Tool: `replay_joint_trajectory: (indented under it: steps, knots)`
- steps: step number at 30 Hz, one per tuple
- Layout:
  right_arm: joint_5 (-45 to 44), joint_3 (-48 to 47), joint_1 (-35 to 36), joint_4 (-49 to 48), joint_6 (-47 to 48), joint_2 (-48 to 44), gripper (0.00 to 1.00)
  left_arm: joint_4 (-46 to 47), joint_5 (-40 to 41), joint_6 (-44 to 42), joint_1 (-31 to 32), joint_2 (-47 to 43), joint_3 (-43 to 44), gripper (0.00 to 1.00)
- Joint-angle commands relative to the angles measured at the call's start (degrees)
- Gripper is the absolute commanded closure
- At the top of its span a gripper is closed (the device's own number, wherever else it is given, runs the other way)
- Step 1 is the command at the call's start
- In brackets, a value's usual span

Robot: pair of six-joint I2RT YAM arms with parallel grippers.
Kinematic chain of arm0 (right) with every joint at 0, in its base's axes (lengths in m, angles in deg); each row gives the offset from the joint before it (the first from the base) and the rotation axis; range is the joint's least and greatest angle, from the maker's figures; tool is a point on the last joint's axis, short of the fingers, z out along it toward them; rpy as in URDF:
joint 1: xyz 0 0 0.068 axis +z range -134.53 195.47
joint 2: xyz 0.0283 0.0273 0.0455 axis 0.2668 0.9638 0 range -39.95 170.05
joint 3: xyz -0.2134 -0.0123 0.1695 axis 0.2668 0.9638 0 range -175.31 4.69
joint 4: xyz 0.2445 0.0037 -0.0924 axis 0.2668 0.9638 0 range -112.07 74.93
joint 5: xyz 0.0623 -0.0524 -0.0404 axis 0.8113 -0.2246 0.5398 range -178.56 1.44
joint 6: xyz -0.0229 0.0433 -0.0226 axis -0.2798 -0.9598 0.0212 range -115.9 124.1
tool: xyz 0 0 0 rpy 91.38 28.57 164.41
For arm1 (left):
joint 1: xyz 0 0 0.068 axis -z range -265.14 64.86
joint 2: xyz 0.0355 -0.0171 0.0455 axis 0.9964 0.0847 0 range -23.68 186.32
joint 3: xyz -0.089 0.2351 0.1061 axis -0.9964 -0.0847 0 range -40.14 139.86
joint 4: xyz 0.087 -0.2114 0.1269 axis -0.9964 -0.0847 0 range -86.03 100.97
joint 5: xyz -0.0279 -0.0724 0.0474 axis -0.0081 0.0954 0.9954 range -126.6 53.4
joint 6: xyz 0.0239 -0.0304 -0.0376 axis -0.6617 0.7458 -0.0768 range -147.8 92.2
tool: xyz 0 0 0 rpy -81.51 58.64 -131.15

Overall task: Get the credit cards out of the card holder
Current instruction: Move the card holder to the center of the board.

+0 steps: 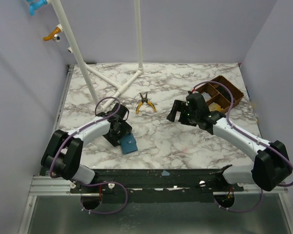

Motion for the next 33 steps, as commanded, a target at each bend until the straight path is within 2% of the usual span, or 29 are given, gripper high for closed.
replay_joint_trajectory:
  steps: [1, 10, 17, 23, 25, 28, 30, 33]
  knots:
    - [1.1, 1.1, 0.0, 0.3, -0.1, -1.2, 0.00, 1.0, -2.4, 0.4, 4.6, 4.6, 5.2, 0.22]
    - [3.1, 2.7, 0.5, 1.2, -1.3, -1.3, 0.00, 2.4, -5.1, 1.0, 10.9, 10.1, 12.9, 0.22]
    - [1.7, 2.3, 2.7, 2.5, -1.8, -0.2, 0.01, 0.4, -1.9, -2.5, 10.6, 5.9, 13.2, 0.18]
    - [-1.8, -1.2, 10.0, 6.4, -2.2, 3.5, 0.02, 1.1, -2.1, -14.4, 5.2, -4.5, 5.7, 0.17]
    - [-2.5, -2.9, 12.9, 7.0, -2.4, 5.4, 0.05, 0.9, -2.6, -18.2, 3.7, -7.7, 3.2, 0.18]
    - [-4.7, -7.2, 17.8, 8.7, -2.6, 9.9, 0.09, 2.3, -4.9, -21.5, 1.6, -11.9, -1.5, 0.23]
    - [-7.7, -10.8, 21.2, 10.4, -2.6, 14.0, 0.10, 4.4, -9.2, -22.8, -0.5, -13.9, -4.7, 0.28]
    - [-10.0, -15.3, 23.7, 11.5, -3.0, 19.5, 0.14, 5.6, -13.3, -24.4, -3.0, -15.8, -8.1, 0.34]
